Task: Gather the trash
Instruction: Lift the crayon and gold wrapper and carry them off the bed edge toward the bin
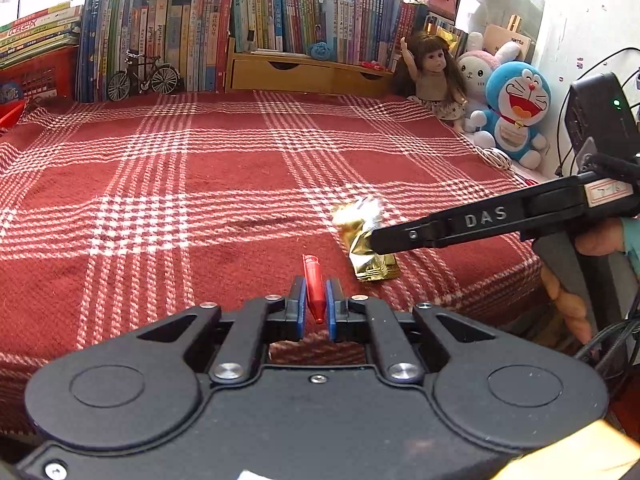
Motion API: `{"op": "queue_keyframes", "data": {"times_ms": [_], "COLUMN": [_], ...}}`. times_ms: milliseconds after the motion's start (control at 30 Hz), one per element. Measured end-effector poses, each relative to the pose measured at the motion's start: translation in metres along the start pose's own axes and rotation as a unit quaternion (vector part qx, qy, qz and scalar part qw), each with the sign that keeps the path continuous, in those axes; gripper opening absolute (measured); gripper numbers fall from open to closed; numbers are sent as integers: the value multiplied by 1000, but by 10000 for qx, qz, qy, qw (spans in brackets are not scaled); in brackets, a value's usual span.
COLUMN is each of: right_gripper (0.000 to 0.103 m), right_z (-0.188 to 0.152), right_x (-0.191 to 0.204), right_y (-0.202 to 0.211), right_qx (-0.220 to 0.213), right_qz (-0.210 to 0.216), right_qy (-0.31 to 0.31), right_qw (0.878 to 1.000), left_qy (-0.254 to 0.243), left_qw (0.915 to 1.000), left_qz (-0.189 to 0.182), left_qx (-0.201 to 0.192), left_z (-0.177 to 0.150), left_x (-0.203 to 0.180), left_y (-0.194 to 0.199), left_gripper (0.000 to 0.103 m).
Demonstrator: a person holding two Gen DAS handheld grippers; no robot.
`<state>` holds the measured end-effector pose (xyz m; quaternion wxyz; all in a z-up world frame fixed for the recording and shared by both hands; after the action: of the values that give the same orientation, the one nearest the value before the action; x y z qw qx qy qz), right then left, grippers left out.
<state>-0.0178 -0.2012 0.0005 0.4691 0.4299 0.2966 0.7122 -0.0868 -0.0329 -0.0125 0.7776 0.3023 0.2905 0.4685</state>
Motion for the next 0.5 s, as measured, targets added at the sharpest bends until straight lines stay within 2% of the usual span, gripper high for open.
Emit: {"op": "queue_keyframes", "data": {"times_ms": [167, 300, 367, 433, 500], "right_gripper": [64, 63, 56, 40, 38], "right_z": [15, 17, 16, 14, 11], "right_x": [6, 17, 22, 27, 30], "right_y": [-20, -32, -34, -34, -31], "right_qx": [71, 144, 125, 113, 98], "right_qz": [80, -60, -180, -296, -355], "right_qy": [27, 225, 386, 545, 694], "right_qw": [9999, 9996, 9990, 9980, 9969], "left_qy": [77, 131, 143, 155, 165], "left_qw": [9999, 9998, 9998, 9998, 9998], "left_qz": [78, 103, 106, 101, 97], "left_qx": [-48, -61, -59, -53, -48], "left_z": [8, 10, 10, 10, 9], "left_x": [8, 13, 14, 15, 15], "left_y": [-5, -7, -8, -8, -9], "left_gripper": [10, 10, 10, 10, 10]}}
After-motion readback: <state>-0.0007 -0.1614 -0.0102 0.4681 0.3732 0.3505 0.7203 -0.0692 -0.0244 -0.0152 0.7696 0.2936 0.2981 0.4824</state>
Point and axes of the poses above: each gripper's, at about its wrist camera, not at the fingertips, and y roughly against the way its jaws point, x to its left, z to its top, the point moved 5 cm from there along -y, roughly the way its jaws point, and after that the axes turned 11 degrees about x, right-handed, at the moved point
